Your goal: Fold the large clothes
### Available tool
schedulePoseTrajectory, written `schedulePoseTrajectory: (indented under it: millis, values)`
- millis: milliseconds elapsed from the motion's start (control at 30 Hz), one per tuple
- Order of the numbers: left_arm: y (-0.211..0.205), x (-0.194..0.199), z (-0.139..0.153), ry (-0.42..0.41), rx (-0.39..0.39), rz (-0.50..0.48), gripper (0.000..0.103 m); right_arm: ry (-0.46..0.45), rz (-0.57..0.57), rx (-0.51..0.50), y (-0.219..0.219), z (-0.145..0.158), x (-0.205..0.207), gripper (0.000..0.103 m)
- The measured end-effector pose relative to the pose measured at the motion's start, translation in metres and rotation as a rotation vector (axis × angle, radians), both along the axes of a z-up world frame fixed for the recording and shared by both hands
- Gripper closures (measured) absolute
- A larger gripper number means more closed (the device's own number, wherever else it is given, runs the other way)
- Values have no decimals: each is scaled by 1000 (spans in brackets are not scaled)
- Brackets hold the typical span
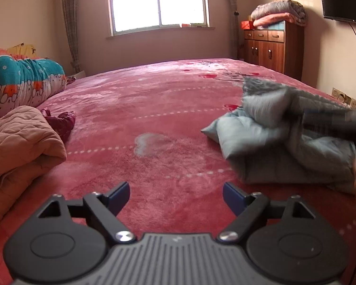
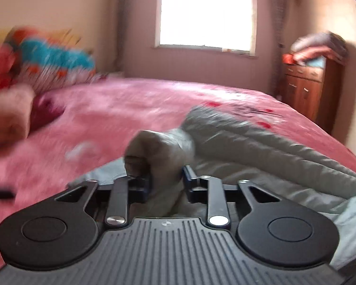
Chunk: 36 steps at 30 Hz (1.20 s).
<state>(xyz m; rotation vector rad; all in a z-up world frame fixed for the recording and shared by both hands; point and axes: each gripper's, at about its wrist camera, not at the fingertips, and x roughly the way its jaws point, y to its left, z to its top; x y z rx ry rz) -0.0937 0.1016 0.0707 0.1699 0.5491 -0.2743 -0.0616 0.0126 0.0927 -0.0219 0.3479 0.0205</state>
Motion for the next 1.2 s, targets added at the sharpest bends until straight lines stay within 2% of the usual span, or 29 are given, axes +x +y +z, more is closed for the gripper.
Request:
schedulePoseTrajectory:
  millis: [67,167,300,400,467,567,600,667,700,733,800,867,967,1033,1100,1200]
  values:
    - [-8,0,0,-1,8,-22,17,-23,-72,88,-28,8,5,86]
    - [-29,2,1,-5,20,-81,17,-60,-239,235,-85,18,4,93]
    - [-62,12,0,-11,41,-164,17,-102,-453,394,-159,20,-11,94]
    - [-82,26,-6,8,60,-187,17,-94,-510,473,-187,15,-20,93]
    - [-94,35,-14,25,74,-202,18,-91,-473,458,-185,17,-20,90]
    - [-112,48,-29,33,138,-192,23,-91,-414,408,-178,22,-23,80]
    - [-117,53,-31,30,146,-183,28,-88,-390,398,-175,24,-23,72]
    - [-125,59,-29,17,137,-169,35,-89,-355,383,-175,25,-30,49]
    - [-130,62,-25,-1,126,-170,39,-91,-341,380,-175,27,-34,31]
    - [-134,65,-20,-17,120,-174,42,-95,-326,379,-174,27,-37,25]
    - [-145,75,-9,-51,116,-166,58,-103,-307,382,-181,30,-40,25]
    - [-155,92,9,-74,81,-137,68,-110,-296,382,-180,31,-44,25]
    - [-176,126,32,-90,37,-108,70,-147,-273,386,-182,32,-54,24]
    - [-200,146,44,-130,72,-129,71,-174,-254,373,-180,32,-57,14]
    - [-223,166,49,-134,113,-157,71,-187,-213,348,-177,32,-61,10]
    - [-247,189,50,-109,96,-158,76,-170,-138,313,-165,28,-57,4]
